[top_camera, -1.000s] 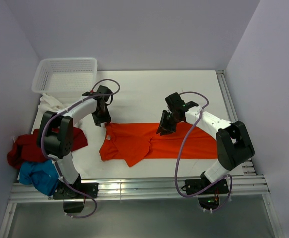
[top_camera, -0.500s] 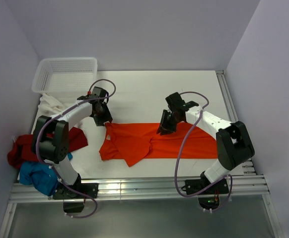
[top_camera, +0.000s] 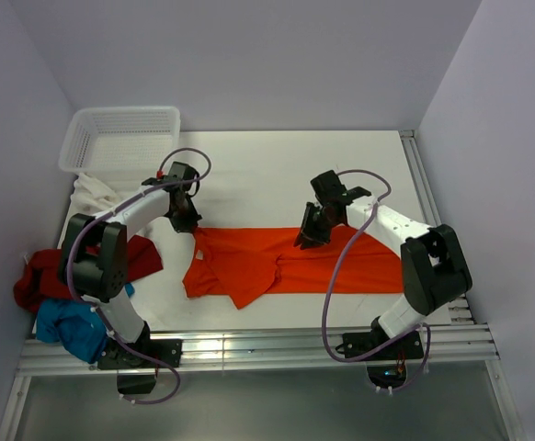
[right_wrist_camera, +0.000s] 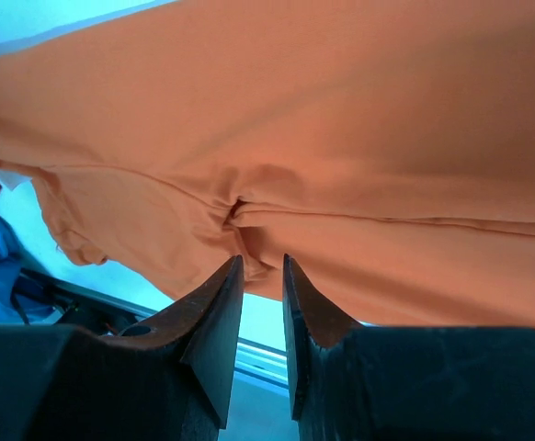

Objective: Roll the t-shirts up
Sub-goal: Fold the tshirt

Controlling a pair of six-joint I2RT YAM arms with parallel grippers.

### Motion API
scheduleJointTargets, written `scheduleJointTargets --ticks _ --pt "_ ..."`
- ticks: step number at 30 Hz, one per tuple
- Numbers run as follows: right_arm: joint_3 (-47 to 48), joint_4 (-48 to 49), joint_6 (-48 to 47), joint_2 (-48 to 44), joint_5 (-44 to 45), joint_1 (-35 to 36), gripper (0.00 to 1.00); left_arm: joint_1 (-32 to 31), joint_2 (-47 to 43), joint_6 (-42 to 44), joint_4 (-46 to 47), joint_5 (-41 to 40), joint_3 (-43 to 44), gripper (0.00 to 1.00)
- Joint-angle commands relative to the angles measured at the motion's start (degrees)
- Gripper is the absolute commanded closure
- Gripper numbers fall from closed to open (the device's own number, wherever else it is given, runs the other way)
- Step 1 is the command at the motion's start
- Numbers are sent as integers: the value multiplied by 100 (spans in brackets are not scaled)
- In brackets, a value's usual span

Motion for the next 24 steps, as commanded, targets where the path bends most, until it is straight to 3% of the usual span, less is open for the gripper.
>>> scheduleJointTargets --ticks 1,7,12,13,14,17,24 --pt "-48 -1 -108 -210 274 -96 69 163 -203 -48 -122 -326 23 99" --pt "-215 43 -187 -447 574 -666 76 225 -221 -22 -96 -273 23 99" --pt "-260 -62 -442 -509 645 -1799 80 233 -282 -39 141 -36 -47 99" --pt "-260 -106 -486 -527 653 -1966 78 225 -274 -39 142 -1 -38 99" --pt "-268 -158 -513 -544 706 -2125 68 225 -239 -31 151 17 -3 99" --pt "-303 -247 -696 -676 926 -2758 53 225 -177 4 142 61 102 99" --pt "-277 -546 -636 -685 1479 -3602 46 225 -81 136 98 35 339 100"
